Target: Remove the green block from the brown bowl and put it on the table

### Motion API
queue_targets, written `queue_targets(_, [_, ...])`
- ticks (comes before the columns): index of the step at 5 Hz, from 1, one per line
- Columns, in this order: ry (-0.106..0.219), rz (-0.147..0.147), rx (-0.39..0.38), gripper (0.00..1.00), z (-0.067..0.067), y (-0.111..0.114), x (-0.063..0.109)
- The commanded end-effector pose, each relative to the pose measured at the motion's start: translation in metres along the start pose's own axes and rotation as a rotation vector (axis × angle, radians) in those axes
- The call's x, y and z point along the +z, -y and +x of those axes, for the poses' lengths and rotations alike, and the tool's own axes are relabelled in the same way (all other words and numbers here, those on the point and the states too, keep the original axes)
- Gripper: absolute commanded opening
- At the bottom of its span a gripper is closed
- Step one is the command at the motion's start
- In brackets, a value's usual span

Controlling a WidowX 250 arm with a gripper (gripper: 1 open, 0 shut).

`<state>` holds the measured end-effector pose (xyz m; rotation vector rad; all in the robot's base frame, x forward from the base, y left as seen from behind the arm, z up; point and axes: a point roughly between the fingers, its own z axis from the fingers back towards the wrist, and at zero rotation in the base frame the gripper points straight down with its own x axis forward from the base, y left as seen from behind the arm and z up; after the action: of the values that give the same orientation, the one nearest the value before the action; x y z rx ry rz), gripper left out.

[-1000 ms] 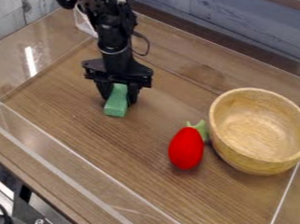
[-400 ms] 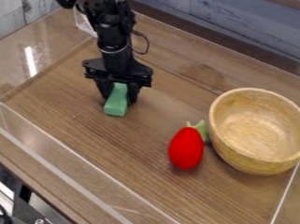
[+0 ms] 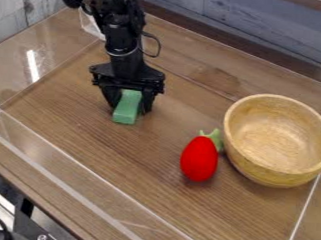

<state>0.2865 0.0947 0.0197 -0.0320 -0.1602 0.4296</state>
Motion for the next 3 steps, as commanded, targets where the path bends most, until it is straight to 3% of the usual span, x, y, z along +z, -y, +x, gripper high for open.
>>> queue_targets(1, [0.022, -0.027, 0.006, 1.0, 0.01, 0.006, 0.017])
queue_targets(3, [0.032, -0.088, 0.013, 1.0, 0.014, 0.019, 0.047])
